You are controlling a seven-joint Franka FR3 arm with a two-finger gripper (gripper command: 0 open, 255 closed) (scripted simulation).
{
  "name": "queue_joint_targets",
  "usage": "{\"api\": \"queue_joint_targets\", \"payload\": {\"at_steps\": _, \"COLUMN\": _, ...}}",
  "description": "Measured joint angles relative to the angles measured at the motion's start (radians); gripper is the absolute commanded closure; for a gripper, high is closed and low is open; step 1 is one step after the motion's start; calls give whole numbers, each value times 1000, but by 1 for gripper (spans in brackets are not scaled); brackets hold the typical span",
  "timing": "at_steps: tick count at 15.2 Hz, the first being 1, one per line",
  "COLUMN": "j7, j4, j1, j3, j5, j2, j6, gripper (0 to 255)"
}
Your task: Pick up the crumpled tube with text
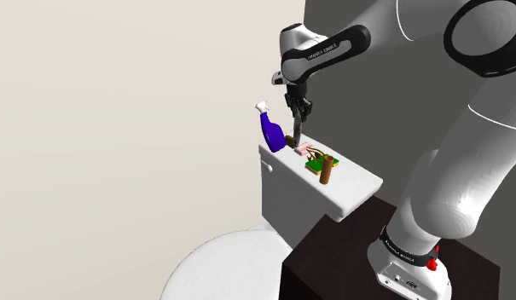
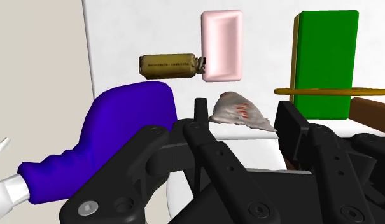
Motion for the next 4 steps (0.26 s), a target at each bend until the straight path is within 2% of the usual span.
{"api": "queue_joint_targets", "payload": {"at_steps": 4, "j7": -5, "j4": 33, "j1": 3, "j3": 4, "j5": 1, "j2": -14, "j6": -46, "gripper": 255}}
